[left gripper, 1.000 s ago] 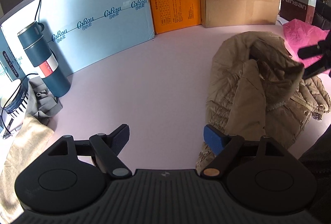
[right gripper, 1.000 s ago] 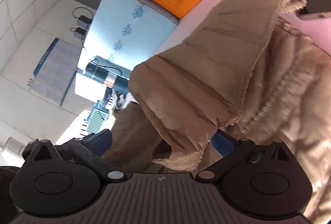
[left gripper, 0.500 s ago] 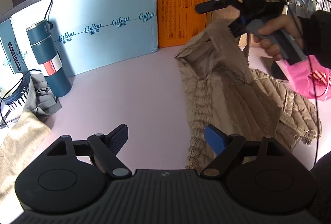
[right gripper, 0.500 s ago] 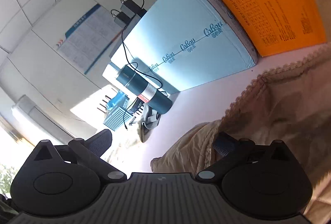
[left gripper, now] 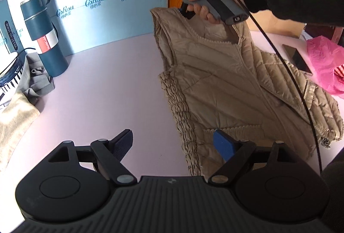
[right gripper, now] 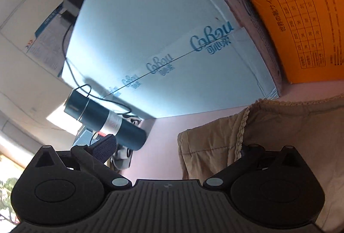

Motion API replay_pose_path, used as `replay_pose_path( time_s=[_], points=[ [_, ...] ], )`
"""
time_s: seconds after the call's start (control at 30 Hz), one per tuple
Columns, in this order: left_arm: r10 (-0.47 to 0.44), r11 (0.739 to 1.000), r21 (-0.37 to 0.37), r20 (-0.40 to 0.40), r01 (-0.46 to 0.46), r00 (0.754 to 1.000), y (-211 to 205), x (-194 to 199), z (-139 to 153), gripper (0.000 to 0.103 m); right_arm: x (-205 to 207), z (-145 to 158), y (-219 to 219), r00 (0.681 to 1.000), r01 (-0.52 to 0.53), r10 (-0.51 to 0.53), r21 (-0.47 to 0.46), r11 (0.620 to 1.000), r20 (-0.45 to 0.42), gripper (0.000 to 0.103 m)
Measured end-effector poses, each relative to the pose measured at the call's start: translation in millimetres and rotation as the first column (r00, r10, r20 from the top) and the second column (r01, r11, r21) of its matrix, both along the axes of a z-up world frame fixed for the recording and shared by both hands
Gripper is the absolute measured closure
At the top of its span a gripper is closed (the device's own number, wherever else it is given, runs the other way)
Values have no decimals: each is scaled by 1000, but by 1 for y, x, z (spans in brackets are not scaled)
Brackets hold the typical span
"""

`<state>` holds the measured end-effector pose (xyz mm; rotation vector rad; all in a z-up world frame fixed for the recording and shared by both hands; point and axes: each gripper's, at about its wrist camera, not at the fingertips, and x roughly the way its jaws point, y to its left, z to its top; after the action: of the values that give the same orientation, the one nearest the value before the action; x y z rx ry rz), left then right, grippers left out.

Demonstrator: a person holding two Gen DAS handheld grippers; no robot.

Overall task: Fold clothes
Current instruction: 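Grasp the jacket hem with the left gripper while the right gripper grasps the collar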

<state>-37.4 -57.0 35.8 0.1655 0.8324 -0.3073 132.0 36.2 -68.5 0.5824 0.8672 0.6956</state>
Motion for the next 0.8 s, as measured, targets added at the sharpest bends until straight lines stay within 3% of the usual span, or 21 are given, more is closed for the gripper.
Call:
replay_pose_path(
  time_s=[0.23,0.27,0.3,0.4,0.5,0.7,0.8],
  points=[
    [-103,991,77,-39,106,994,-31,22,-28,23,-1,-22,5,997,0,0,-4,1000,-83,0],
    [-114,989,88,-53,119,992,-34,24,-33,27,-4,-23,4,996,-13,11,-22,1000,-88,0],
    [-125,986,98,-68,132,990,-38,26,-37,50,-8,-24,1,996,-31,27,-37,999,-88,0],
    [-148,987,60,-66,152,987,-39,23,-36,81,-25,-26,-8,993,-73,65,-81,994,-96,0],
    [-146,988,42,-43,148,988,-32,23,-28,89,-52,-20,-24,992,-99,90,-106,990,-86,0],
    [-4,996,83,-49,8,999,-4,28,-31,91,-130,-12,-82,998,-11,10,-24,1000,-56,0],
    [15,997,82,-50,-11,999,6,25,-32,90,-167,-22,-106,997,21,-20,23,999,-76,0]
  ],
)
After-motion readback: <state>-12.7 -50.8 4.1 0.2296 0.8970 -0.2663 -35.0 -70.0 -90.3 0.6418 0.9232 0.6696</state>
